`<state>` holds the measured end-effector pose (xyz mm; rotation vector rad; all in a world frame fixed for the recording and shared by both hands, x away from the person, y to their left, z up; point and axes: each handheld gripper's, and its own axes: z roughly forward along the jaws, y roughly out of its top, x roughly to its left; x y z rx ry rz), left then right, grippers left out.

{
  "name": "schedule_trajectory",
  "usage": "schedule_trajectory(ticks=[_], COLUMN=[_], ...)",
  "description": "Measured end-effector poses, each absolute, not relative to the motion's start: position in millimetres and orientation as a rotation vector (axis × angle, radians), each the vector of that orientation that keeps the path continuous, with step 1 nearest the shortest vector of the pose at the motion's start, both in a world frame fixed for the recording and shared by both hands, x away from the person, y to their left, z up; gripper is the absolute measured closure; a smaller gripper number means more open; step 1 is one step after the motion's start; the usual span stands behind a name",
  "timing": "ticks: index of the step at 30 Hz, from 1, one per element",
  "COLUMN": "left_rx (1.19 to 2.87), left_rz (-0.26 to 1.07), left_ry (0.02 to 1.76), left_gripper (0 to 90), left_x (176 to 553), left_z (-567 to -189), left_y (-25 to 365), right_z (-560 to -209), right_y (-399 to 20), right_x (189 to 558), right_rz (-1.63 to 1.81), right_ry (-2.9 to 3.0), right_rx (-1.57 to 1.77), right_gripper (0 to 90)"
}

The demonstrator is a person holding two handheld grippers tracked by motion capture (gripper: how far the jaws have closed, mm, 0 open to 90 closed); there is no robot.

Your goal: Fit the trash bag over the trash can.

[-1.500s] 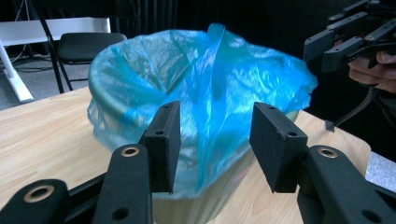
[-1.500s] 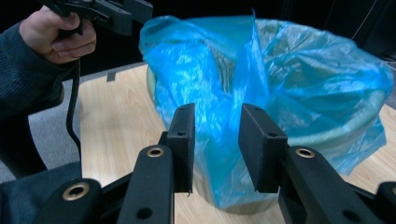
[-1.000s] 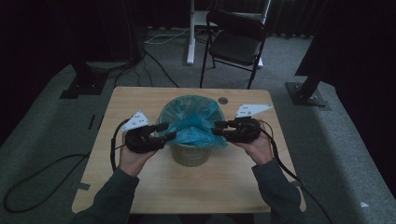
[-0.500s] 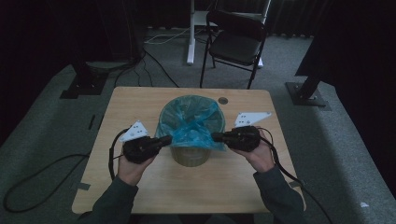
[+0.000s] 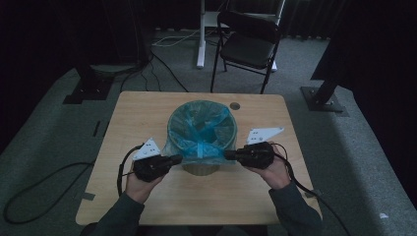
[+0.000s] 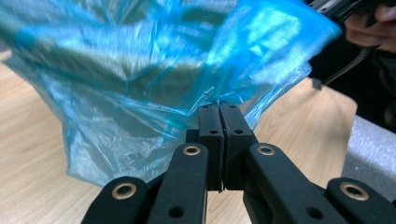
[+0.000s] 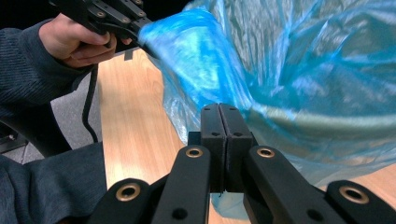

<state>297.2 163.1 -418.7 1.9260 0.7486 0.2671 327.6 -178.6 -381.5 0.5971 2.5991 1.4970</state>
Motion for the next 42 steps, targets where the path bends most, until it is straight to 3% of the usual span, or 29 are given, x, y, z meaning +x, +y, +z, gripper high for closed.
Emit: schedule_trajectory(ticks=[20,23,31,42], left_rx=[2.03,2.011,1.929,1.848], left_rz=[0.179,0.183,0.232,0.28], left_ry=[0.86,0.888,0.837,0.811], left_gripper=[83.2,79.1,62.0,56.8], left_x=[317.2,318.5,306.7,296.6], left_z=[-459.8,-459.8,-441.0,-424.5], left_y=[156.0,160.2,178.1,201.2], right_z=[-420.9,-422.5,-401.7,-393.8], right_y=[-177.7,-181.3,-203.6,-203.0], right_x=[333.8,333.8,329.4,334.1], right_rz=[1.325,1.313,1.444,1.472], right_ry=[2.702,2.694,2.587,2.52], right_rx=[0.662,0.676,0.676,0.712], right_gripper=[89.6,89.2,71.5,66.2])
